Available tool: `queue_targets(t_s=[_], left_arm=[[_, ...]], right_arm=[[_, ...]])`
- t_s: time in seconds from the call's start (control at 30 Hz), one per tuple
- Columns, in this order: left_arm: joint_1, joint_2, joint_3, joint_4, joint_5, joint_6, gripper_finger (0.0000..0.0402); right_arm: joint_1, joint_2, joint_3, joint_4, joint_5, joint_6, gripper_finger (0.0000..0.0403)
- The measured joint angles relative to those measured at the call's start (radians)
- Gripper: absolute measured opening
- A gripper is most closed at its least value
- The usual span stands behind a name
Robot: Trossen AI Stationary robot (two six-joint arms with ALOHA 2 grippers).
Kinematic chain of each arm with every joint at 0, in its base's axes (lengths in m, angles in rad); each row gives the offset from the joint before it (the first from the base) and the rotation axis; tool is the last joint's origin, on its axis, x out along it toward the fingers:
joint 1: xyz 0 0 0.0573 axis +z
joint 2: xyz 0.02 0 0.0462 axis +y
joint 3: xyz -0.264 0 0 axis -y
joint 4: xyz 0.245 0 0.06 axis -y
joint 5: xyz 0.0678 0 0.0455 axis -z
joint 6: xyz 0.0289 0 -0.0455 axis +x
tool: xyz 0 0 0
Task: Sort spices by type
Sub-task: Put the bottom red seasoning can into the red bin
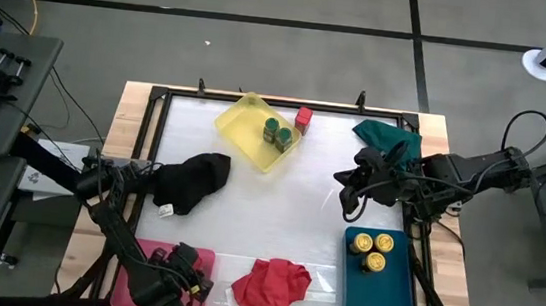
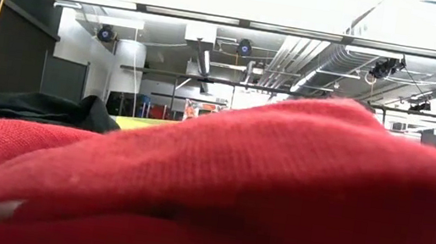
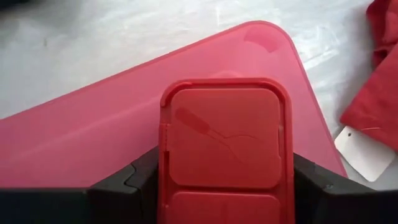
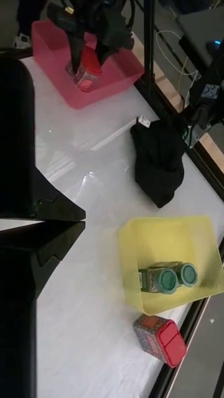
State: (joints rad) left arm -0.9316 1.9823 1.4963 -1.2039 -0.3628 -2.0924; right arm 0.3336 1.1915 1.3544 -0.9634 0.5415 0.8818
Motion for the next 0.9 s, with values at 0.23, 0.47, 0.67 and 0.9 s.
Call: queue_targets(t_s=[0.23, 0.47, 0.67, 0.9], left_arm=[[0.002, 0.000, 0.000, 0.002, 0.001, -0.001, 0.0228], [0.002, -0.003, 0.000, 0.001, 0.022, 0.001, 0.0289], [0.002, -0.074, 0.000, -0.012, 0.037, 0.059, 0.0302], [-0.014, -0.203, 0.000, -0.016, 0.033, 0.244, 0.0300]], right_arm=[[0.000, 0.000, 0.000, 0.000, 0.000, -0.008, 0.0000], [0.000, 0.000, 0.000, 0.000, 0.000, -0.011, 0.0000], [0.000, 0.000, 0.000, 0.000, 0.000, -0.011, 0.0000], [0.000, 0.000, 0.000, 0.000, -0.007, -0.008, 0.0000]])
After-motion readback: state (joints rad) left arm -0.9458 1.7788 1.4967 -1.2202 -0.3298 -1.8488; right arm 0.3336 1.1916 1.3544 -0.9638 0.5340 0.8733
